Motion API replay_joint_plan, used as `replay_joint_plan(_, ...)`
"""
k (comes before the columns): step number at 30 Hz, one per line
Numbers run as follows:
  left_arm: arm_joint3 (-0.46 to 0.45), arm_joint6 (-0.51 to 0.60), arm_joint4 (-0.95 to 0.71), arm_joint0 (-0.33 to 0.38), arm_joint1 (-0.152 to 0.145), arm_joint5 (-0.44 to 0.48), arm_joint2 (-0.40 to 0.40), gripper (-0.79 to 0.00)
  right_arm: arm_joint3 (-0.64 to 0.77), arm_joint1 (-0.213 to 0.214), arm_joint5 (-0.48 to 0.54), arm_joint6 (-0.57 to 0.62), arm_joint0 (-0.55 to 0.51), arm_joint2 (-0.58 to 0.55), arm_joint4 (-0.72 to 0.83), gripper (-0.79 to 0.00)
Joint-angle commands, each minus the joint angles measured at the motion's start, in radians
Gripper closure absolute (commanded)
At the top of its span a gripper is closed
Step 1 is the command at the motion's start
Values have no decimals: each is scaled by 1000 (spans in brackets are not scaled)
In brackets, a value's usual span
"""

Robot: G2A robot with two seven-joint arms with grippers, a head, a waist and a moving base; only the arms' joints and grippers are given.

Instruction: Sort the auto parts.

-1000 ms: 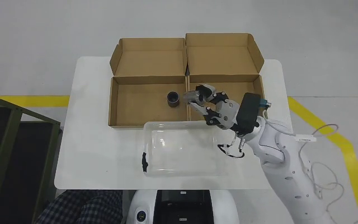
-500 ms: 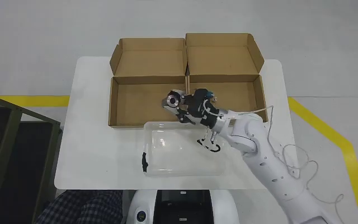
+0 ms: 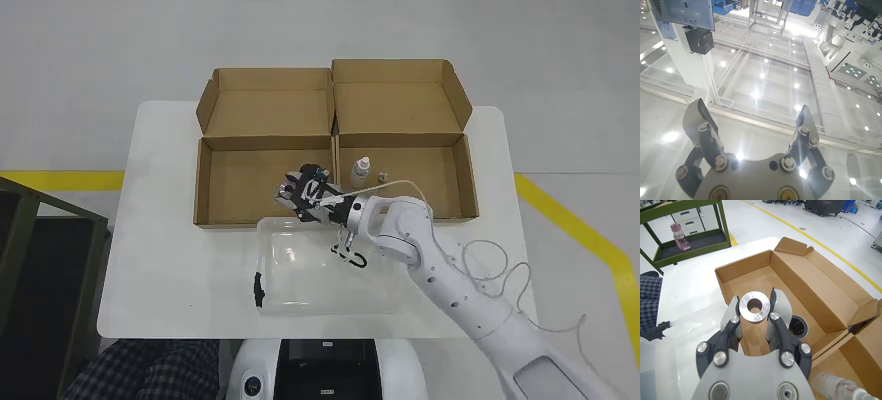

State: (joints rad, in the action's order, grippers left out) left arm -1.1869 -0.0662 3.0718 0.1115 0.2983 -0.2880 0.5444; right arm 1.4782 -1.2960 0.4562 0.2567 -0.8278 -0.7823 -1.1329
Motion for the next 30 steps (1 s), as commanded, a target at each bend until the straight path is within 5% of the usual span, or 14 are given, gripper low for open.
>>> replay_joint_plan(1, 0, 0, 0, 0, 0, 0, 0, -785, -15, -6, -10, 13, 10, 12, -8, 0)
replay_joint_plan(18, 0, 0, 0, 0, 0, 0, 0, -785, -147, -58, -54, 126, 85, 72, -8, 0)
replay_joint_plan(23, 0, 0, 0, 0, 0, 0, 0, -785, -185, -73, -47, 153, 112, 80, 17, -132)
replay_joint_plan(30, 0, 0, 0, 0, 0, 0, 0, -785, -216, -87, -37, 172, 132, 80, 33, -215)
